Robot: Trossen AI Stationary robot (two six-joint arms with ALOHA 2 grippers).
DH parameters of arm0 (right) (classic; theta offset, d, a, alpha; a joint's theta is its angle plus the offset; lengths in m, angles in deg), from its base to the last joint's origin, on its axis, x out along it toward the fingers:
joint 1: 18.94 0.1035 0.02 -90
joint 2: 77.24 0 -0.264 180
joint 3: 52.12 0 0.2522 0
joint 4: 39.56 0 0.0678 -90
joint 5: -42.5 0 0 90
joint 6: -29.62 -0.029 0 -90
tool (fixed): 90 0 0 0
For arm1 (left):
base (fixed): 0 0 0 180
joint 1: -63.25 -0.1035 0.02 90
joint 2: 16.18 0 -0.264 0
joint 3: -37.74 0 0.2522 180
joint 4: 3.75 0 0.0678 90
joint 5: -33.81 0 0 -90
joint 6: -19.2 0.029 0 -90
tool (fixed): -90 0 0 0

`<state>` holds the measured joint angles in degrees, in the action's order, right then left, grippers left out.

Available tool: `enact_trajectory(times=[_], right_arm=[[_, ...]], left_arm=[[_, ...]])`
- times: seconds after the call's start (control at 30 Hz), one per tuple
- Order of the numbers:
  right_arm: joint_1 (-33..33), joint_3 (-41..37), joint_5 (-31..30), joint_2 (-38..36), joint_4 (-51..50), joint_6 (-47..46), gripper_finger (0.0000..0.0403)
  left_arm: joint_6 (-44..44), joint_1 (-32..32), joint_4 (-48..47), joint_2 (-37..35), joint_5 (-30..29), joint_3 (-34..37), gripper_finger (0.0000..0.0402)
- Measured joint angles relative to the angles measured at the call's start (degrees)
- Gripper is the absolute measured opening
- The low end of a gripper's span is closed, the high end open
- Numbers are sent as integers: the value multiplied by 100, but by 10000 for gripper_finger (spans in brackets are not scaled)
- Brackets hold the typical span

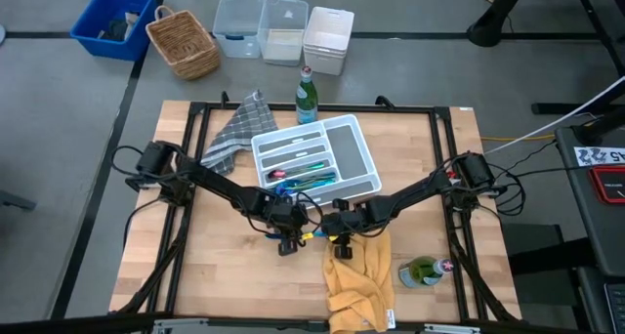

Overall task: Sort silverware
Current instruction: Put the table knife in the silverware tray

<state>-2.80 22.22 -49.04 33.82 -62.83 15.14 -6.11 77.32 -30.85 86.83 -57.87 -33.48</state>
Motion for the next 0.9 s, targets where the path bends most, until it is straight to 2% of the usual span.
enact_trajectory(times=[0.27, 0.57, 0.9], right_arm=[[4, -5, -285, 39, -26, -67, 115], [7, -9, -323, 42, -30, -70, 59], [-6, -21, -446, 53, 162, -72, 50]], left_arm=[[-21, 2, -115, -75, 0, -2, 3], [-25, 24, -117, -76, 2, -2, 3], [-129, 31, -216, -144, 15, -5, 3]])
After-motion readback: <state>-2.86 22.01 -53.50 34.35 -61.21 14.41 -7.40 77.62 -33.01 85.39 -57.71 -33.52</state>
